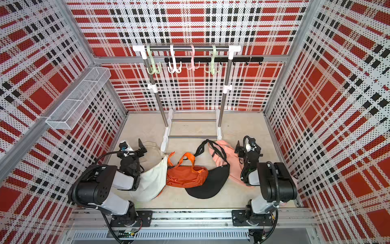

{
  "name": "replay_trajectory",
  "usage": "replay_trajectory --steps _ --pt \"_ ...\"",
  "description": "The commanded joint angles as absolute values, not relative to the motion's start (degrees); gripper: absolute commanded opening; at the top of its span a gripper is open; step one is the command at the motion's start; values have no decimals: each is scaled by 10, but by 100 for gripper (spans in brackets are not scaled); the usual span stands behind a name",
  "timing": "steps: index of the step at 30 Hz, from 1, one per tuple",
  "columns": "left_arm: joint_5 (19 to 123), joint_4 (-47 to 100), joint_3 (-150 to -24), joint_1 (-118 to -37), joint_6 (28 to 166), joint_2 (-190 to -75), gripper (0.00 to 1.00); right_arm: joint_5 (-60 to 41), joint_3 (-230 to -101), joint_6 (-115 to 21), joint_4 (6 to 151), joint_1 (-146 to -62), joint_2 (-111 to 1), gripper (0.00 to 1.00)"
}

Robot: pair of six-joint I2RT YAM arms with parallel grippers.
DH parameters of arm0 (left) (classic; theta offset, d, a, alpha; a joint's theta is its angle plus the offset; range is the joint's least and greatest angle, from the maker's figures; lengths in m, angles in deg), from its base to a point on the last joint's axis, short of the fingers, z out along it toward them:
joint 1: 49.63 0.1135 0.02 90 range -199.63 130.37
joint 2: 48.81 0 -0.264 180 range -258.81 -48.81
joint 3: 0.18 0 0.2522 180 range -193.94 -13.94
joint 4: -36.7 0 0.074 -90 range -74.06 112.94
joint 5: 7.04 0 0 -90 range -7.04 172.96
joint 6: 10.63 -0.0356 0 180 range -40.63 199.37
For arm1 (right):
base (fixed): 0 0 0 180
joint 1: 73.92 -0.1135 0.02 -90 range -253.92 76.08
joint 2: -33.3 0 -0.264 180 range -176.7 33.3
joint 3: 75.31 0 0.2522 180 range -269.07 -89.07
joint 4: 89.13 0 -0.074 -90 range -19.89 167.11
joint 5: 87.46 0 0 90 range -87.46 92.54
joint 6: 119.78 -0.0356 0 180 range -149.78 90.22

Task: Take the bag off the hook
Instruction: Reset both arms

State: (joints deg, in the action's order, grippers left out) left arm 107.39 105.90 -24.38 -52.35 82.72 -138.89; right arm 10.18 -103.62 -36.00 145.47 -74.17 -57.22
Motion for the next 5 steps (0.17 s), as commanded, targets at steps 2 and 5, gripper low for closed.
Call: replay_trajectory --steps 2,5 --pt "1075 1060 -249 -523 820 -1393 98 100 -1043 -355 1460 -743 -566 100" --pt "1082 1061 -247 -526 820 -1393 98 100 -1042 -354 1461 -743 -566 100"
